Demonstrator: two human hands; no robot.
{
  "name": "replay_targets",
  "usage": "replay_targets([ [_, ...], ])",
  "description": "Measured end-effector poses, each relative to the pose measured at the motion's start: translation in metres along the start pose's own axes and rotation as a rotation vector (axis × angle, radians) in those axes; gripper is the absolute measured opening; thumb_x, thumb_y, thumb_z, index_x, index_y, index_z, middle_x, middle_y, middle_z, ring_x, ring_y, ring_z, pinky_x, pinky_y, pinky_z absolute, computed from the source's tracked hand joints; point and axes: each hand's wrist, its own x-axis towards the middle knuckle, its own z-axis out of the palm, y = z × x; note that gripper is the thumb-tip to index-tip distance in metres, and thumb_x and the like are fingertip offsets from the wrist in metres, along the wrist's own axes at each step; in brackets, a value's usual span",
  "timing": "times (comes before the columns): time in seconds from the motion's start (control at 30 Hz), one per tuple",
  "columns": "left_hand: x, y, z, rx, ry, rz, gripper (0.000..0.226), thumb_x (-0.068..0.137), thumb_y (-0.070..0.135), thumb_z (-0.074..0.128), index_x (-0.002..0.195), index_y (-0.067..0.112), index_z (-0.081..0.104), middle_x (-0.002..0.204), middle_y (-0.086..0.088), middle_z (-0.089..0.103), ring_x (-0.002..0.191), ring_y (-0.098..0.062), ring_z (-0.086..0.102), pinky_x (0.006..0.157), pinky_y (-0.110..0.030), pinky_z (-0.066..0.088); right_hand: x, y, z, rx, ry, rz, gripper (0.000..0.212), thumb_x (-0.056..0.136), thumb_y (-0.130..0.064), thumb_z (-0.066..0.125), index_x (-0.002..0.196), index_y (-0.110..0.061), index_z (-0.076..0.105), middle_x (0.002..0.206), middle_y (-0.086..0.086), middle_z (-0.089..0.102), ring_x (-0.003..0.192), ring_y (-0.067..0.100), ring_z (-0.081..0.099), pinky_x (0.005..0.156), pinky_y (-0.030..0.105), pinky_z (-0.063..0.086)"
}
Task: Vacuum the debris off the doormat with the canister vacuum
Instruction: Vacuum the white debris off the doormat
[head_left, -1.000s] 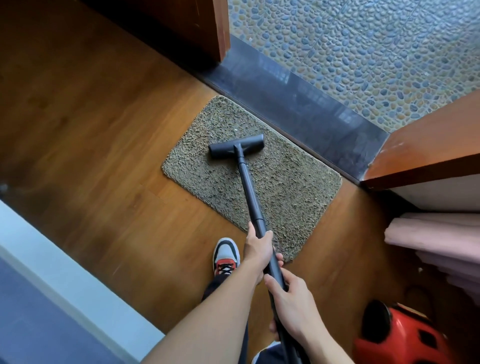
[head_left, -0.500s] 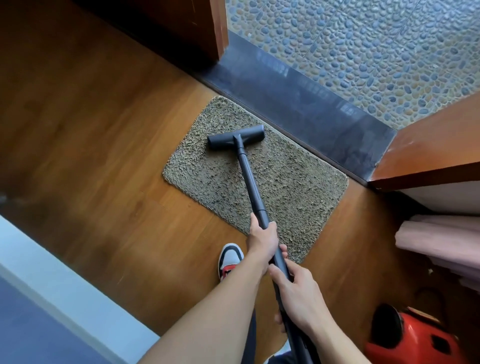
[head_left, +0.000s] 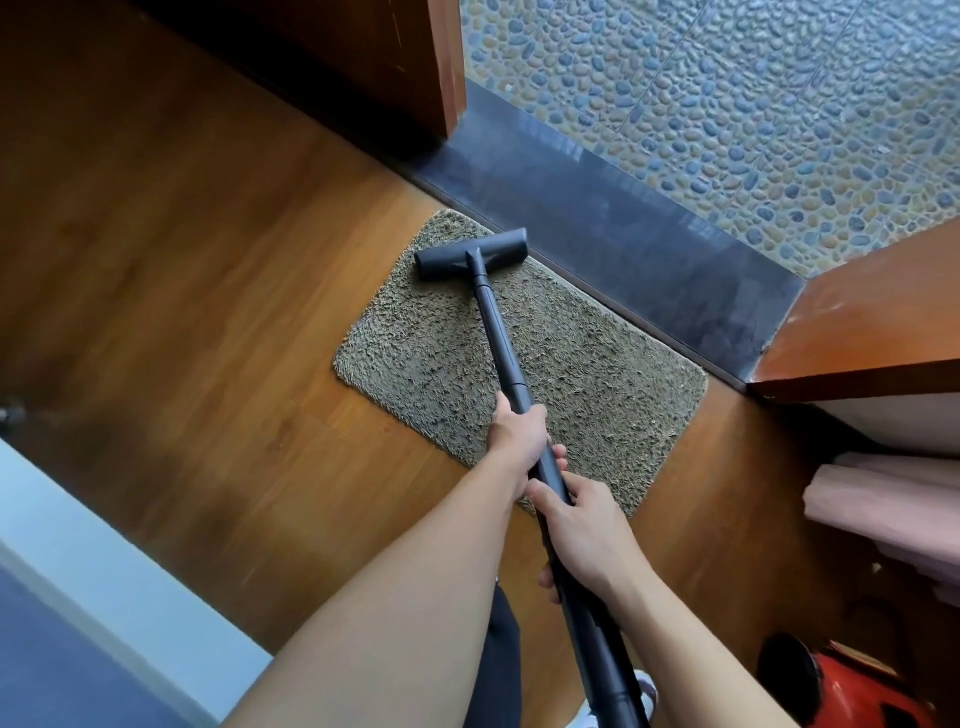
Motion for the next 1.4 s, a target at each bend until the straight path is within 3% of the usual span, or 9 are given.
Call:
replay_targets([
  [0.23,-0.038,-0.056,0.009,0.000,-0.001,-0.023,0.069,0.102,0.014,0.047,0.160,0.035,0.016,0.073,-0.011,0.048,0.041,-0.016,0.051,0.041,-0.025,0.048,-0.039,0.052,-0.010,0.003,-0.016,0.031,0.024,0.099,-0.033,0.057,0.096,-0.009,0.057,0.041,-0.001,0.053,0.040,0.033,0.061,0.039,0.035,0.051],
  [0.47,-0.075,-0.127,0.029,-0.024,0.007,-0.028,0.064,0.102,0.014,0.046,0.157,0.032,0.021,0.073,-0.010,0.048,0.040,-0.016,0.051,0.042,-0.026,0.048,-0.084,0.113,-0.028,-0.062,-0.027,0.018,0.021,0.098,-0.036,0.059,0.089,-0.017,0.059,0.042,-0.003,0.052,0.042,0.037,0.065,0.038,0.030,0.047],
  [0.63,-0.090,-0.149,0.032,-0.021,0.008,-0.040,0.066,0.101,0.016,0.047,0.158,0.034,0.019,0.075,-0.011,0.051,0.042,-0.016,0.055,0.044,-0.027,0.051,-0.100,0.128,-0.035,-0.122,-0.044,0.017,0.018,0.099,-0.039,0.056,0.095,-0.023,0.063,0.050,0.002,0.063,0.046,0.034,0.069,0.042,0.027,0.049],
  [0.73,-0.096,-0.153,0.032,-0.011,0.014,-0.058,0.065,0.101,0.016,0.047,0.157,0.034,0.021,0.078,-0.012,0.053,0.041,-0.016,0.055,0.044,-0.027,0.051,-0.106,0.127,-0.036,-0.138,-0.074,0.035,0.016,0.100,-0.040,0.054,0.099,-0.027,0.063,0.057,0.005,0.070,0.049,0.033,0.071,0.047,0.032,0.055],
  [0.87,-0.098,-0.155,0.029,-0.003,0.035,-0.058,0.057,0.101,0.016,0.047,0.154,0.028,0.028,0.076,-0.012,0.053,0.042,-0.016,0.056,0.044,-0.027,0.050,-0.111,0.130,-0.037,-0.103,-0.063,0.047,0.019,0.099,-0.038,0.058,0.096,-0.020,0.063,0.055,0.001,0.064,0.048,0.037,0.070,0.042,0.032,0.052],
  [1.03,-0.105,-0.164,0.036,0.005,0.031,-0.045,0.068,0.103,0.017,0.049,0.159,0.032,0.015,0.081,-0.015,0.055,0.044,-0.017,0.056,0.042,-0.026,0.051,-0.116,0.149,-0.042,-0.045,-0.073,0.031,0.021,0.096,-0.042,0.065,0.099,-0.021,0.061,0.060,0.001,0.062,0.046,0.032,0.067,0.042,0.034,0.053],
  [1.13,-0.113,-0.184,0.039,-0.054,0.000,-0.055,0.070,0.104,0.016,0.052,0.160,0.034,0.013,0.072,-0.011,0.051,0.042,-0.015,0.055,0.042,-0.026,0.051,-0.120,0.173,-0.042,0.056,-0.120,0.073,0.008,0.097,-0.031,0.066,0.103,-0.026,0.062,0.062,0.001,0.063,0.047,0.030,0.064,0.048,0.038,0.056],
  [1.23,-0.118,-0.201,0.041,-0.061,-0.028,-0.072,0.066,0.104,0.018,0.053,0.159,0.034,0.019,0.068,-0.009,0.050,0.044,-0.015,0.054,0.045,-0.027,0.052,-0.125,0.190,-0.040,0.218,-0.167,0.165,0.009,0.102,-0.018,0.059,0.109,-0.025,0.060,0.061,0.005,0.058,0.046,0.026,0.059,0.046,0.036,0.056],
  [1.4,-0.122,-0.220,0.040,-0.059,-0.039,-0.097,0.067,0.104,0.019,0.052,0.159,0.036,0.017,0.067,-0.008,0.049,0.046,-0.016,0.054,0.046,-0.028,0.052,-0.132,0.208,-0.032,0.116,-0.099,0.139,0.003,0.103,-0.030,0.055,0.105,-0.030,0.056,0.064,0.010,0.058,0.041,0.022,0.058,0.041,0.030,0.052],
])
